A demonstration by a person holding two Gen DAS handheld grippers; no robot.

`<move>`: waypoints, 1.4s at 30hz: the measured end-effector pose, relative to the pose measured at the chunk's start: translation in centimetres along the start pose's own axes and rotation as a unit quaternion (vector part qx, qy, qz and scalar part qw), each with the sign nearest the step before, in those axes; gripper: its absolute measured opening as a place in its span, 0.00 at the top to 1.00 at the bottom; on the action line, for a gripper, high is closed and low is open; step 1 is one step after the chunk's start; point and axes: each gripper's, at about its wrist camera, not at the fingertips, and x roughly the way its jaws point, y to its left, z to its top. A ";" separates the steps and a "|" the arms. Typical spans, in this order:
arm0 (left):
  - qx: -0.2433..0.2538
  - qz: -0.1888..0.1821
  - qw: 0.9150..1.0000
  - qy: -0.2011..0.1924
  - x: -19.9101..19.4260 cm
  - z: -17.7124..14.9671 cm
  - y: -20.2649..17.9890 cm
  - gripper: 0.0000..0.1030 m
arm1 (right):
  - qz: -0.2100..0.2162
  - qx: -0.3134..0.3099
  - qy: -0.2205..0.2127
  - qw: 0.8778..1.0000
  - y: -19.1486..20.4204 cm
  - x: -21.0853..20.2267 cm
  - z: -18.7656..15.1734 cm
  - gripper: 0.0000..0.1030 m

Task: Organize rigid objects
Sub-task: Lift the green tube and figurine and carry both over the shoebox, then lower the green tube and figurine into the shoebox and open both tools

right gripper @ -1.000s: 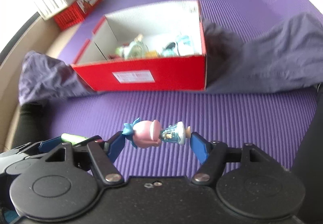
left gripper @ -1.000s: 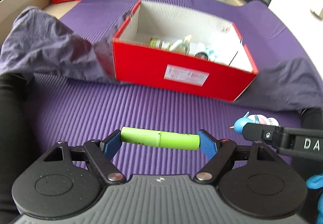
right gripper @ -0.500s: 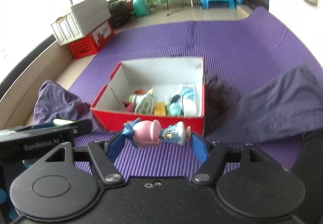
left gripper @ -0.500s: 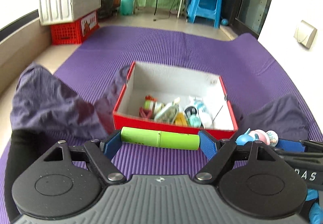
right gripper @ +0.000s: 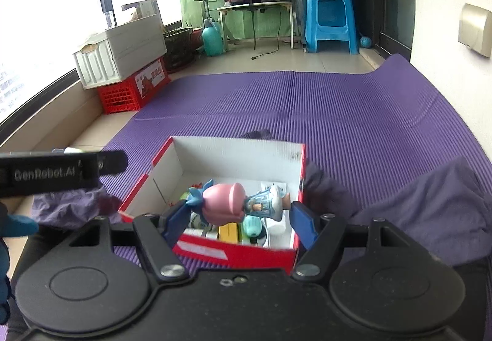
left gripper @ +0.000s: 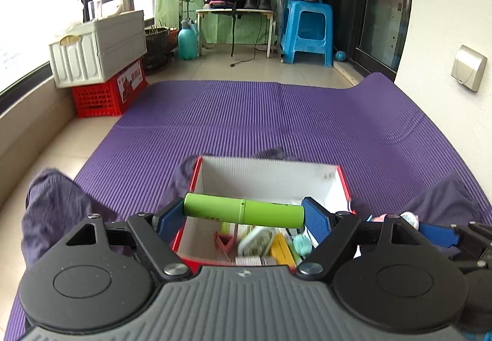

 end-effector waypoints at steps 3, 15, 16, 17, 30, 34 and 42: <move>0.001 0.001 1.000 0.002 1.7 0.8 -0.1 0.21 | -0.010 -0.015 -0.003 1.000 0.1 1.5 0.4 0.32; 0.009 0.007 0.999 0.046 11.6 1.6 0.1 0.21 | -0.030 -0.022 0.026 0.999 -1.3 9.0 0.6 0.32; 0.010 0.009 0.999 0.052 12.5 1.6 0.1 0.21 | -0.032 -0.026 0.030 0.999 -1.3 9.7 0.5 0.32; 0.012 0.010 0.998 0.057 13.5 1.6 0.0 0.21 | -0.034 -0.030 0.033 0.998 -1.4 10.2 0.5 0.32; 0.047 0.021 0.992 0.117 23.3 1.2 -0.8 0.20 | -0.029 -0.066 0.091 0.993 -0.1 18.1 0.4 0.32; 0.066 0.027 0.988 0.139 25.7 0.4 -1.3 0.20 | -0.032 -0.078 0.110 0.990 0.1 19.9 0.3 0.32; 0.077 0.036 0.981 0.177 28.5 -0.6 -1.9 0.20 | -0.040 -0.103 0.126 0.986 0.7 21.3 -0.1 0.32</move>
